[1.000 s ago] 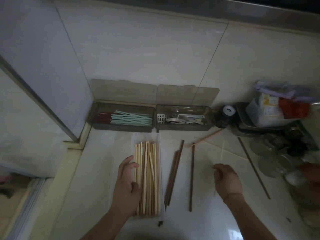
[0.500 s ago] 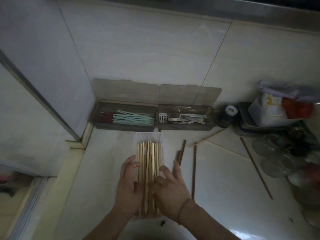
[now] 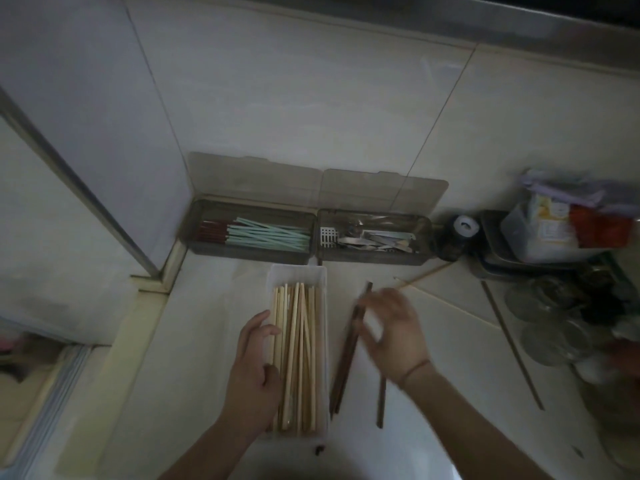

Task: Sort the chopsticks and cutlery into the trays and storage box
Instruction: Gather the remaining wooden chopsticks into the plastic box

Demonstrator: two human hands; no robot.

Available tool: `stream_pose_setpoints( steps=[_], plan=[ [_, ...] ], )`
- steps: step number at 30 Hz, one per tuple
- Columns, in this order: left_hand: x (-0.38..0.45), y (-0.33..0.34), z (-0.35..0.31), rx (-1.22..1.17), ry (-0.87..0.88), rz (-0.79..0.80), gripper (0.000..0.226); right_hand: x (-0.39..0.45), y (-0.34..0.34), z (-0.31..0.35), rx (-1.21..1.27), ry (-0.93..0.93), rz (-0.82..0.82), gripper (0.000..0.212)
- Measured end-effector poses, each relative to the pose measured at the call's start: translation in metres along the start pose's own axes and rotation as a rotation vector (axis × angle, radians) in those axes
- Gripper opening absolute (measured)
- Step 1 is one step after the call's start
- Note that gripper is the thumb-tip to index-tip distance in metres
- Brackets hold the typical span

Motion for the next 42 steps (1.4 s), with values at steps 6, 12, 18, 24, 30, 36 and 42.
stream_pose_setpoints(
  steps=[6, 12, 18, 24, 30, 36, 42],
  plan=[
    [0.0, 0.0, -0.002, 0.005, 0.005, 0.006, 0.058, 0.016, -0.018, -0.133, -0.458, 0.748, 0.331, 0.051],
    [0.0, 0.0, 0.001, 0.023, 0.001, 0.003, 0.059, -0.031, 0.0, -0.159, -0.434, 0.79, 0.298, 0.032],
    [-0.001, 0.001, 0.008, 0.003, 0.005, -0.006, 0.063, -0.061, 0.012, -0.14, -0.479, 0.753, 0.235, 0.029],
    [0.0, 0.001, 0.008, -0.008, -0.007, 0.01, 0.066, -0.091, 0.016, -0.128, -0.522, 0.817, 0.224, 0.026],
    [0.0, 0.002, 0.01, -0.03, -0.012, 0.03, 0.068, -0.126, 0.016, -0.097, -0.266, 0.881, 0.136, 0.021],
    [0.0, 0.002, 0.01, -0.049, -0.001, 0.032, 0.068, -0.08, -0.007, 0.012, 0.241, 0.441, -0.225, 0.024],
    [0.0, 0.002, 0.011, -0.041, 0.015, 0.013, 0.065, -0.044, 0.003, 0.089, 0.092, -0.169, -0.167, 0.022]
  ],
)
Point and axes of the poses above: each hand's wrist, its own x-axis towards the middle knuckle, its own y-axis out of the palm, z = x × y, the point moved 4 cm from there along x, towards the middle knuckle, and after that the axes turned 6 degrees about -x, right-handed, at the moved point
